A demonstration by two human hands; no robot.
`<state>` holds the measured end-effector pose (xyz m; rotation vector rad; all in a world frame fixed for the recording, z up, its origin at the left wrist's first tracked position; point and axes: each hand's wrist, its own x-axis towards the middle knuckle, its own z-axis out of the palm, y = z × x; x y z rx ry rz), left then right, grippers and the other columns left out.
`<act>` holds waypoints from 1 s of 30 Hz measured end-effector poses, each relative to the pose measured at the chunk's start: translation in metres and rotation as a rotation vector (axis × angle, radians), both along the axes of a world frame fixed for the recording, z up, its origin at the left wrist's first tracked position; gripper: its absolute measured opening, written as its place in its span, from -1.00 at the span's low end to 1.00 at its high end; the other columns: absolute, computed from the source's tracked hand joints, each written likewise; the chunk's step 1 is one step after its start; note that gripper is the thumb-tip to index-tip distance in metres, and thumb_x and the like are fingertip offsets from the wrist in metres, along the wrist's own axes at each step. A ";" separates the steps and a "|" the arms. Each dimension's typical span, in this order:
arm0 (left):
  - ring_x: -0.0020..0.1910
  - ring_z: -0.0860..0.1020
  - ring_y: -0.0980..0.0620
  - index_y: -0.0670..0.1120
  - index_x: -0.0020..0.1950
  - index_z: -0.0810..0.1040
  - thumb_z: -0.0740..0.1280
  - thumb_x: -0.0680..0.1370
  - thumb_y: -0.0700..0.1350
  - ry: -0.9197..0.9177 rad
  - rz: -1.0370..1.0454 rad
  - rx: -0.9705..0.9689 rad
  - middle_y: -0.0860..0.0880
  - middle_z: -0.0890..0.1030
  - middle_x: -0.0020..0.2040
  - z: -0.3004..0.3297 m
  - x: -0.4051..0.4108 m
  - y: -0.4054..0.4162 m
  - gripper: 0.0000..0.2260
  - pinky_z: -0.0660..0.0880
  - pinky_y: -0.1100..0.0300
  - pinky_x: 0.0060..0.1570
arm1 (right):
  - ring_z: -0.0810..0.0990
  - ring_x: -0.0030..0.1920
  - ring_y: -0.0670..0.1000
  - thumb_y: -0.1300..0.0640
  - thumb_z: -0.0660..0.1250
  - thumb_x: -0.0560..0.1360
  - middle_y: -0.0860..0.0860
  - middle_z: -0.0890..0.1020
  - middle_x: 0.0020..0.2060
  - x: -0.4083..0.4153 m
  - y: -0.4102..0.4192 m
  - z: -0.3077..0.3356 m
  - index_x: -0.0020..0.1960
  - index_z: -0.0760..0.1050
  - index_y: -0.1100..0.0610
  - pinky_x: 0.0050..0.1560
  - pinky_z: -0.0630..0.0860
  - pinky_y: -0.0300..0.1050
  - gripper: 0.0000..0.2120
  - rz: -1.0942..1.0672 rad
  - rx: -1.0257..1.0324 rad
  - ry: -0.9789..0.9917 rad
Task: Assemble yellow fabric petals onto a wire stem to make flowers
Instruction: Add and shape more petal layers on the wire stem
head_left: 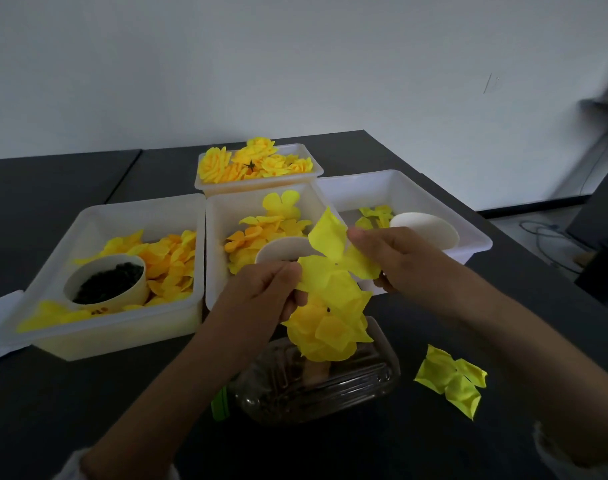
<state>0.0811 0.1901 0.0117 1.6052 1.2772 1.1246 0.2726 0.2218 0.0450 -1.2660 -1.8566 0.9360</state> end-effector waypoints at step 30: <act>-0.48 0.38 0.20 0.06 -0.49 0.39 0.19 0.65 -0.06 0.206 0.068 0.064 0.16 0.44 -0.55 -0.016 -0.005 0.005 -0.53 0.33 0.28 -0.33 | 0.34 -0.54 -0.16 0.07 0.21 0.61 -0.07 0.39 -0.57 0.017 0.022 -0.039 -0.44 0.36 0.12 -0.43 0.33 -0.36 -0.56 -0.008 -0.089 0.029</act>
